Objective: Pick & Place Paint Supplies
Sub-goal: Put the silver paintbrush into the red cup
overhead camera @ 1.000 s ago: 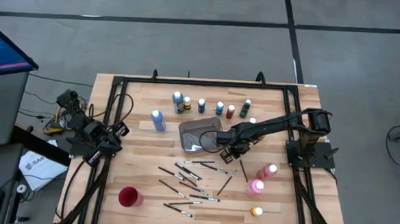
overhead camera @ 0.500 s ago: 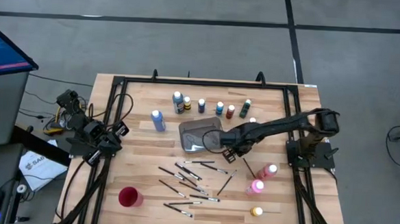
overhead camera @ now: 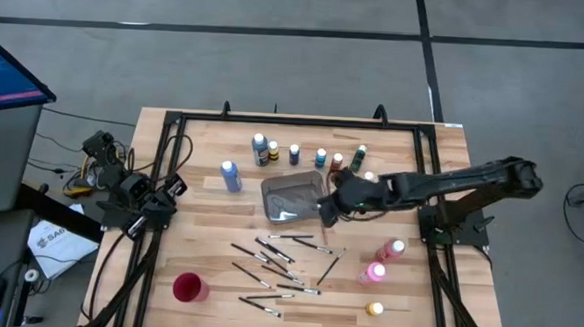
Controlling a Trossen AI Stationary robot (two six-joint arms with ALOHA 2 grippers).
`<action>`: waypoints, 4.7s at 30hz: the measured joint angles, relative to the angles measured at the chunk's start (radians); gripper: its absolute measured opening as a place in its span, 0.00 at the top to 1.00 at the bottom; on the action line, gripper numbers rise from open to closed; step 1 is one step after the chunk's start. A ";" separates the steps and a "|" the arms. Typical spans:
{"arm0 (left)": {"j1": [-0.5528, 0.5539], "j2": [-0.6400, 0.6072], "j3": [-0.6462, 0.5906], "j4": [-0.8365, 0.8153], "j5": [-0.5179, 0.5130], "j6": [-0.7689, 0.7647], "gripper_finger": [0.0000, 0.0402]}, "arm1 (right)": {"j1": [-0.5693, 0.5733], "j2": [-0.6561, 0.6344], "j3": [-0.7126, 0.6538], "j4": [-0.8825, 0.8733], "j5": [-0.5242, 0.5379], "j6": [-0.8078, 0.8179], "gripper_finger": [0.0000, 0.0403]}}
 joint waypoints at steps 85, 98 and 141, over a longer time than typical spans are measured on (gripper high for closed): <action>0.000 0.006 0.000 0.009 -0.048 0.000 0.99 | 0.151 0.795 1.196 -0.532 -0.026 -0.342 0.50; 0.000 0.009 0.000 0.010 -0.048 0.000 0.99 | 0.224 0.813 1.066 -1.183 -0.064 0.413 0.42; 0.000 0.128 0.001 0.015 -0.049 0.000 0.99 | 0.104 0.570 0.091 -0.436 -0.378 1.011 0.52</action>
